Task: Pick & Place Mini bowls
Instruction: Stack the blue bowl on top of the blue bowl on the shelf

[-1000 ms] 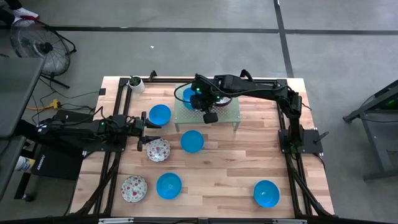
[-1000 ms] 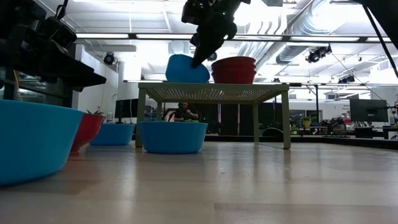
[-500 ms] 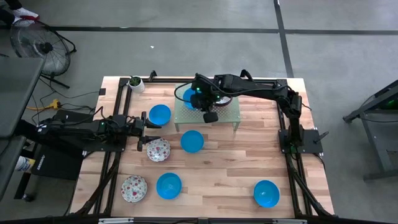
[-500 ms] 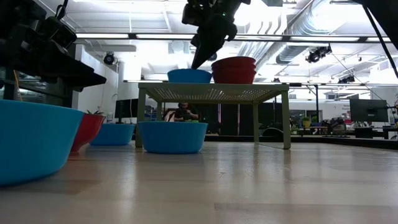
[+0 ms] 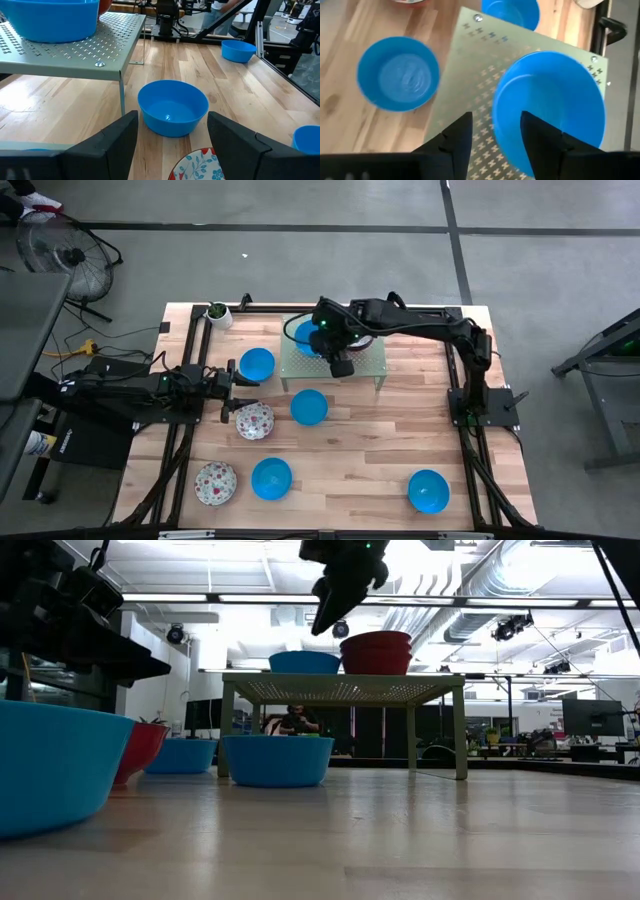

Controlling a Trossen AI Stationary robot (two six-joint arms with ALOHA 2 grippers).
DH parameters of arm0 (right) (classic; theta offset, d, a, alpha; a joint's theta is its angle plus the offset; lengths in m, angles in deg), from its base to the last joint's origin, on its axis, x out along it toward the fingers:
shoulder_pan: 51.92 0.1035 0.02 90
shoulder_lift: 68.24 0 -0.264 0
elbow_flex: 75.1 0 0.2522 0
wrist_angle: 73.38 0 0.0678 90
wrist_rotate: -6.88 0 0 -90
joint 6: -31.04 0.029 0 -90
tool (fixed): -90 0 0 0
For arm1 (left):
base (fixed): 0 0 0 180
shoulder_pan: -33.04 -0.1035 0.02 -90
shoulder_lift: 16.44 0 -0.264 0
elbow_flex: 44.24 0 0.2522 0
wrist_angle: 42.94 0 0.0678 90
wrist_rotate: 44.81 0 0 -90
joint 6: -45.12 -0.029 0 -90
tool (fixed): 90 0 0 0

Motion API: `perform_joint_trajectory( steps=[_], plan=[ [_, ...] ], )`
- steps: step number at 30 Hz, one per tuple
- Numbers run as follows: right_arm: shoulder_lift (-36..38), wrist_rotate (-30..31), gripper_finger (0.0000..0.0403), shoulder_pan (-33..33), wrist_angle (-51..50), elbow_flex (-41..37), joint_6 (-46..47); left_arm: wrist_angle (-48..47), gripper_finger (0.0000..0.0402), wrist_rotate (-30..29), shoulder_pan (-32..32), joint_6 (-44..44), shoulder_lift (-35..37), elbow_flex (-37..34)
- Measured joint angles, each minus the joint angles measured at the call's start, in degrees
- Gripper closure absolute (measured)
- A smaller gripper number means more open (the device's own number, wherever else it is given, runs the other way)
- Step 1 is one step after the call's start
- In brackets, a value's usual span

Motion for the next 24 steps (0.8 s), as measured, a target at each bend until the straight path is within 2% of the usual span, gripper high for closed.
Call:
perform_joint_trajectory(
  steps=[16, 20, 24],
  plan=[
    [5.7, -2.7, 0.0269, 5.1, -17.9, -0.3, 6.1, -0.1, 0.0168, 0.0, 0.0, 0.0, 0.0, 0.0],
    [9.0, -3.5, 0.0269, 7.4, -19.3, -3.7, 6.2, -0.1, 0.0168, 0.0, 0.0, 0.0, 0.0, 0.0],
    [14.1, -4.2, 0.0269, 9.6, -18.4, -11.7, 10.7, -0.1, 0.0168, 0.0, 0.0, 0.0, 0.0, 0.0]
  ],
)
